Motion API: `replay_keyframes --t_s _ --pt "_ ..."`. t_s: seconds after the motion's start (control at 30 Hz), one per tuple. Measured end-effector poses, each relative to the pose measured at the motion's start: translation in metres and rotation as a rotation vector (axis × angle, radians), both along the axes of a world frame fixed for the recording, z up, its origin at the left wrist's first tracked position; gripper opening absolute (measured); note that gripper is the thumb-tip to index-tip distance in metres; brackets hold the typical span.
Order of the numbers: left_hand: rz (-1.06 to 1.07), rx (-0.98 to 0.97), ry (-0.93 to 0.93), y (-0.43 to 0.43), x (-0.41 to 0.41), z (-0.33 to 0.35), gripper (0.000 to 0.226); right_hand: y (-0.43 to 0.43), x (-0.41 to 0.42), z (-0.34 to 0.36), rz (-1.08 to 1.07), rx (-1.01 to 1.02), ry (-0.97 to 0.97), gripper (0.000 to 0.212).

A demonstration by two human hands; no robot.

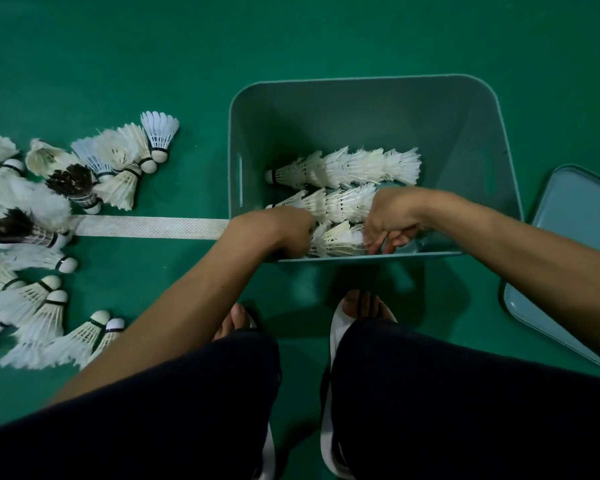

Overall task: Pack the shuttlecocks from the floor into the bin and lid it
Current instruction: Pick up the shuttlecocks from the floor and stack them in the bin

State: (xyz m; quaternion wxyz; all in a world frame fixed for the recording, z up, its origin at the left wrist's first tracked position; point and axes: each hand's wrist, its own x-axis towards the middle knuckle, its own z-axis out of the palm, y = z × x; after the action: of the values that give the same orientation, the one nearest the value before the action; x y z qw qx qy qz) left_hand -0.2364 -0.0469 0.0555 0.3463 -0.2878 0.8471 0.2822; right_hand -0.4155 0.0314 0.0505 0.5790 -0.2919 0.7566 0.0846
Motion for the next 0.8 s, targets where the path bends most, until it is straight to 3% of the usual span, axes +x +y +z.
replay_keyframes --t_s 0.17,0.33,0.43,0.6,0.8 --pt "0.163 -0.099 0.352 0.004 0.010 0.043 0.044 -0.005 -0.002 0.026 0.059 -0.075 0.140 0.025" --pt "0.363 -0.267 0.809 -0.003 0.051 0.092 0.024 -0.012 0.012 0.087 -0.038 -0.458 0.249 0.029" --pt "0.518 -0.336 0.953 -0.010 0.088 0.101 0.016 -0.022 0.048 0.119 -0.085 -0.738 0.272 0.027" --pt "0.827 -0.404 0.922 -0.029 0.173 0.067 0.011 -0.045 0.140 0.135 -0.035 -1.129 0.235 0.026" --pt "1.238 -0.609 0.626 -0.016 0.290 0.012 0.011 -0.064 0.263 0.087 0.294 -1.065 -0.032 0.021"
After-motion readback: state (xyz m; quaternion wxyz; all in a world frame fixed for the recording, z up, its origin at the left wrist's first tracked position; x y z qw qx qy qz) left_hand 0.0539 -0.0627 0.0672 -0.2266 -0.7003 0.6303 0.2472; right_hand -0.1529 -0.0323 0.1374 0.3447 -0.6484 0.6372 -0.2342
